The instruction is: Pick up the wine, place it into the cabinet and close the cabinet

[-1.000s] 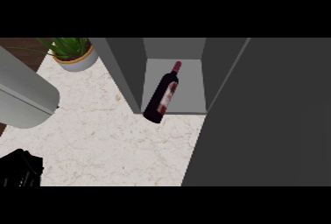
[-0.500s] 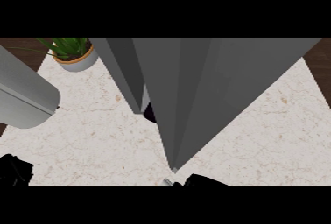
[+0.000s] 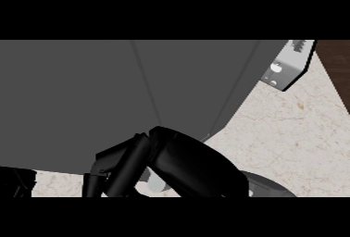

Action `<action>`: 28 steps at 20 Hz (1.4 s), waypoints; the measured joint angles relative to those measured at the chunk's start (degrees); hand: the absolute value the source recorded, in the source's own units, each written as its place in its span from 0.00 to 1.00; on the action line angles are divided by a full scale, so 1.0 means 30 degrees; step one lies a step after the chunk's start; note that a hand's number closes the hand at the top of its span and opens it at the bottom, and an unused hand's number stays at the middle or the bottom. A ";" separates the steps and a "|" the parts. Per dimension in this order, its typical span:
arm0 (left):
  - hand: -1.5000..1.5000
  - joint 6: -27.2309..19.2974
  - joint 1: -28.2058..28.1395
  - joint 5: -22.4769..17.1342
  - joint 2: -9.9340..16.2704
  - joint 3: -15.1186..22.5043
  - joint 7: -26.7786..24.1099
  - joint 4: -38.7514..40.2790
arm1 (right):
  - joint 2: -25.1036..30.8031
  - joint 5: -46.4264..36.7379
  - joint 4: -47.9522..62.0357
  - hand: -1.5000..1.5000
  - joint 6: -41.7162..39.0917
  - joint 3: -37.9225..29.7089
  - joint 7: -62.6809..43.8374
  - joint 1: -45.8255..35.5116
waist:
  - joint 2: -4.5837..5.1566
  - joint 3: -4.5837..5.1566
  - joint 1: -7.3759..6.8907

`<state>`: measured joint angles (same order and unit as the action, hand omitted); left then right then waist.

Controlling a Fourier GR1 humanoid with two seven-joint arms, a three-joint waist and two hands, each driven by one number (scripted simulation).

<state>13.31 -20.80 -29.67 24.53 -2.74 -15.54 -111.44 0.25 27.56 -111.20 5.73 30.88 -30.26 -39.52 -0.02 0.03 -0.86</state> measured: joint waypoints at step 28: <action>1.00 0.1466 0.0414 0.0813 -0.1458 -0.1576 0.1772 -0.0480 | -0.0101 0.1680 1.2805 1.00 -0.3482 -0.4059 0.6562 -0.3634 | -0.0398 0.0106 -0.0171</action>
<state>17.71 -19.56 -27.23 20.16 -7.47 -10.22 -112.88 -0.05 32.60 -72.79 -4.71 18.71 -10.58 -50.43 -1.21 0.35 -1.38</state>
